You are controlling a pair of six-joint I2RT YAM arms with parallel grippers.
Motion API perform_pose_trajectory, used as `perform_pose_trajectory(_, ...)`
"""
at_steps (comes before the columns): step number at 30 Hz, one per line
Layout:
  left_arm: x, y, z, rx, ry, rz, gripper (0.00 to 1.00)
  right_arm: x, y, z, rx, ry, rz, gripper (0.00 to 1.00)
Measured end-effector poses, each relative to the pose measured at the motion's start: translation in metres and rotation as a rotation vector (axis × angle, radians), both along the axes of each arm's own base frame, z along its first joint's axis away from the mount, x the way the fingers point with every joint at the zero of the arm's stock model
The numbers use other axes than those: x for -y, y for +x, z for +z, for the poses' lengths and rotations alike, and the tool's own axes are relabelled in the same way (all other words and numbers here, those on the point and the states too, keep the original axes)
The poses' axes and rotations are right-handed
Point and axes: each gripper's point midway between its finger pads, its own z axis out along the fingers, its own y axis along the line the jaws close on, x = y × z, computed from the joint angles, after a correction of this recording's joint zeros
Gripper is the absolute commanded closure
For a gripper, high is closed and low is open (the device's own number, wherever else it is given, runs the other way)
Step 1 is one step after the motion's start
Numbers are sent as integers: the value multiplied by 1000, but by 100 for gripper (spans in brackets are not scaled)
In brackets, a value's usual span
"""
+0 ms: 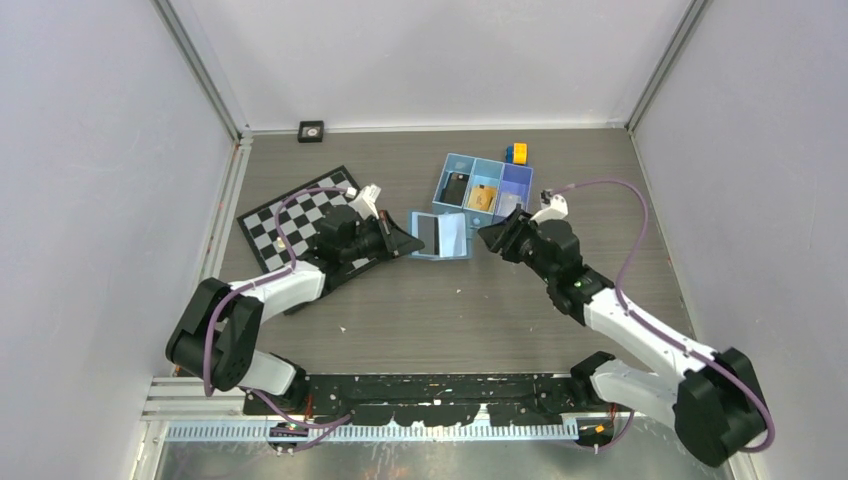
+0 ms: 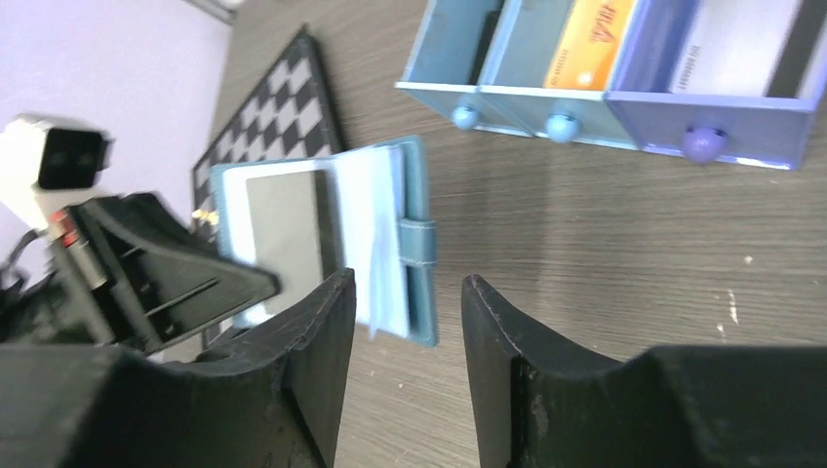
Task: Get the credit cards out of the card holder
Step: Remove the credit card from the card holder.
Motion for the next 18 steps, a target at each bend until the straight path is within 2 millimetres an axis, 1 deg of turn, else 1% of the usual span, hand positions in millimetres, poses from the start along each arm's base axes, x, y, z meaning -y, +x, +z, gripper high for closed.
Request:
perform_pose_trajectory(2,0,0,0,-1,1,0,100,-2,-8,12,59,35,35,59)
perform_pose_trajectory(4,0,0,0,-1,0,0,100,-9,-14,21,96,66,90,64)
perform_pose_trajectory(6,0,0,0,-1,-1,-2,100,-26,-18,31,129,107,182,66)
perform_pose_trajectory(7,1,-1,1,-2,-5,-8,100,-30,-19,31,132,115,206,67)
perform_pose_trajectory(8,2,-2,1,-2,-9,-13,100,-38,-20,30,127,135,248,67)
perform_pose_trajectory(9,3,-2,1,-4,-14,-19,100,-45,-20,28,117,146,279,67)
perform_pose_trajectory(11,5,-3,0,-13,-27,-32,100,-60,-18,17,71,170,342,68)
perform_pose_trajectory(12,7,-3,-1,-17,-35,-39,100,-68,-17,7,32,180,372,68)
perform_pose_trajectory(14,10,-4,0,-23,-54,-55,100,-77,-15,-9,-35,191,404,70)
perform_pose_trajectory(16,13,-4,2,-22,-77,-71,100,-82,-14,-22,-91,194,415,70)
perform_pose_trajectory(18,16,-4,5,-21,-99,-83,100,-82,-15,-28,-122,198,410,68)
